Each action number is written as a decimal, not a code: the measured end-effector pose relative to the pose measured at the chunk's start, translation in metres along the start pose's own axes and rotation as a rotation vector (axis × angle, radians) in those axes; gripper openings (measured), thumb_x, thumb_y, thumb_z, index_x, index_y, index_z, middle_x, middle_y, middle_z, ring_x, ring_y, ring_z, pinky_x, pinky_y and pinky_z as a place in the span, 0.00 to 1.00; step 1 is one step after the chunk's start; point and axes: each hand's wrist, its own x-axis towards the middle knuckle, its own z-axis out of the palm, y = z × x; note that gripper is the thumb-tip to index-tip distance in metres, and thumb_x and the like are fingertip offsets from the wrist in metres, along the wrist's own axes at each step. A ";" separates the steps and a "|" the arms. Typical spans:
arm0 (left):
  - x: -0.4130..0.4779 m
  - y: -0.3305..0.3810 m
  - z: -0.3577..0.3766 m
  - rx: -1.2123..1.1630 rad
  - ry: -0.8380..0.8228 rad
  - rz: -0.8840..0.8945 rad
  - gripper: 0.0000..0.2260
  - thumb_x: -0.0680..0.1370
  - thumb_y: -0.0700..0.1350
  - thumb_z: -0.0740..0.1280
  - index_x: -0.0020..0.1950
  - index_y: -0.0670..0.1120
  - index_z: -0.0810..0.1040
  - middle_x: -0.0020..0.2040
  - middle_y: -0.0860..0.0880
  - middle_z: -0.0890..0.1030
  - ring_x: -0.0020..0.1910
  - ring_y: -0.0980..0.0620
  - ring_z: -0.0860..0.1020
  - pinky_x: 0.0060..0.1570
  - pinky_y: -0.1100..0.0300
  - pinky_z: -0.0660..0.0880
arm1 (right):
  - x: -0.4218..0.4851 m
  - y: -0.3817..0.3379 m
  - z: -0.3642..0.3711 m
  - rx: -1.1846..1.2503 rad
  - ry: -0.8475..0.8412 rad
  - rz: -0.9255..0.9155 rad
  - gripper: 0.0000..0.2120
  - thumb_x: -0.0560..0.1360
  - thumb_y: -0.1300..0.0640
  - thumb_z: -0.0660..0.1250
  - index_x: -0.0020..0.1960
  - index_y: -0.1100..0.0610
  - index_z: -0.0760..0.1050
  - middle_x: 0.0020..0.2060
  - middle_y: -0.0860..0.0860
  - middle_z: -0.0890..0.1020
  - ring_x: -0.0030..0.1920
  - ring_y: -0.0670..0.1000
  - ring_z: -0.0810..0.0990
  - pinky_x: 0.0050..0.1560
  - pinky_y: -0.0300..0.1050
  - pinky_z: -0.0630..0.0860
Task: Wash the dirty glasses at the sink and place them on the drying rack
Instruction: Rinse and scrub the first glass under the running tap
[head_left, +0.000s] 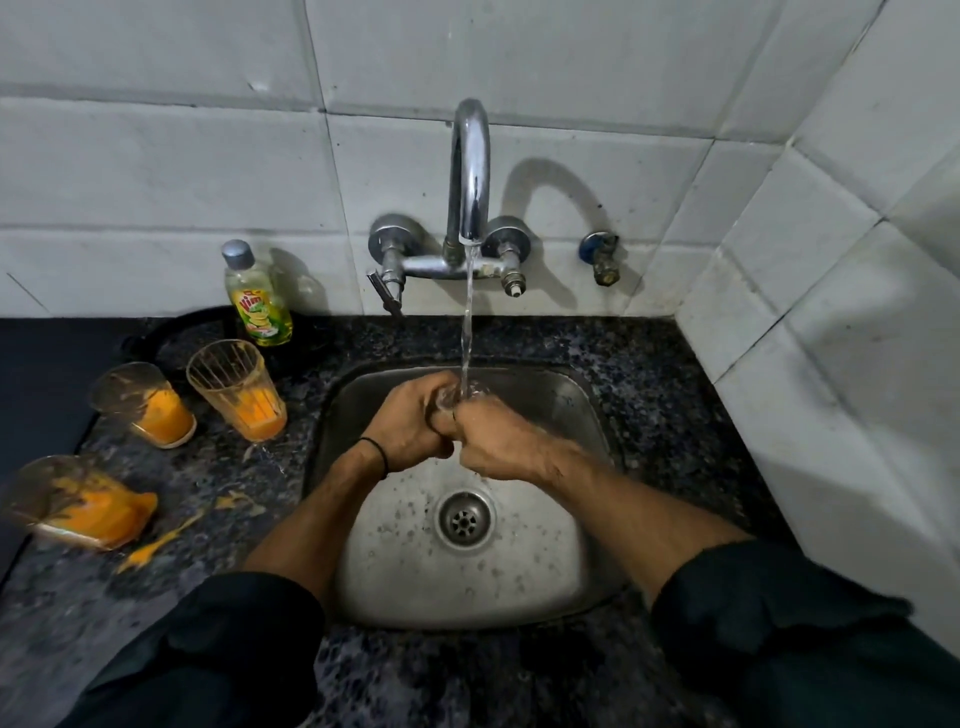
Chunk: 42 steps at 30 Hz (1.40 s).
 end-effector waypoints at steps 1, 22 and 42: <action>0.000 0.001 0.002 -0.003 0.043 0.026 0.20 0.63 0.36 0.74 0.53 0.48 0.81 0.49 0.53 0.84 0.49 0.55 0.81 0.48 0.59 0.78 | 0.002 -0.007 0.000 0.236 0.025 0.164 0.13 0.69 0.70 0.67 0.52 0.61 0.78 0.53 0.58 0.81 0.54 0.58 0.80 0.56 0.57 0.79; -0.022 0.006 0.011 -1.039 0.157 -0.092 0.33 0.61 0.27 0.75 0.65 0.41 0.74 0.54 0.44 0.83 0.51 0.49 0.83 0.46 0.56 0.81 | 0.012 -0.020 -0.012 1.676 0.658 0.696 0.11 0.81 0.60 0.63 0.40 0.58 0.75 0.23 0.51 0.78 0.16 0.46 0.71 0.18 0.35 0.70; -0.007 0.044 0.043 -0.719 0.323 -0.416 0.29 0.78 0.68 0.59 0.41 0.44 0.82 0.36 0.47 0.83 0.37 0.53 0.80 0.40 0.56 0.77 | 0.007 -0.021 0.035 0.813 0.772 0.434 0.19 0.84 0.42 0.51 0.65 0.52 0.73 0.56 0.46 0.75 0.51 0.40 0.76 0.50 0.38 0.73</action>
